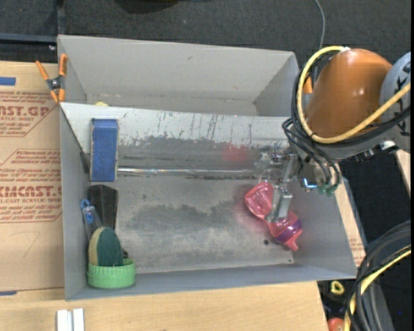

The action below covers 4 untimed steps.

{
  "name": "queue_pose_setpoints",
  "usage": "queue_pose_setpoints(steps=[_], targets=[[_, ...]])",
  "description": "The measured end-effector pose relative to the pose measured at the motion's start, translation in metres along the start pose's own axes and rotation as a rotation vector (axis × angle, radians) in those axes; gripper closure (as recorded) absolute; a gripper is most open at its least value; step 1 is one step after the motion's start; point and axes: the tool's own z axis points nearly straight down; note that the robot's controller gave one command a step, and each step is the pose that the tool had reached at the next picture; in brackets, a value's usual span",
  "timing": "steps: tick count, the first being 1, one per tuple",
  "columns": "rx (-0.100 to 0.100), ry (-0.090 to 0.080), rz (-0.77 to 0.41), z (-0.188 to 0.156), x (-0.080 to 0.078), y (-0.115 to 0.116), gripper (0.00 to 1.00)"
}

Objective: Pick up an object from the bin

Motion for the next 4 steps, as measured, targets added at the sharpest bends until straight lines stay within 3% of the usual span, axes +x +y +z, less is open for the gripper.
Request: queue_pose_setpoints(steps=[1, 2, 3, 4], targets=[[-0.007, -0.011, -0.225, 0.14, 0.026, -0.08, 0.0], [0.001, -0.015, -0.2, 0.079, 0.016, -0.095, 0.0], [-0.008, 0.001, -0.118, 0.123, 0.047, -0.105, 0.0], [0.0, -0.018, -0.149, 0.153, 0.042, -0.102, 0.0]])
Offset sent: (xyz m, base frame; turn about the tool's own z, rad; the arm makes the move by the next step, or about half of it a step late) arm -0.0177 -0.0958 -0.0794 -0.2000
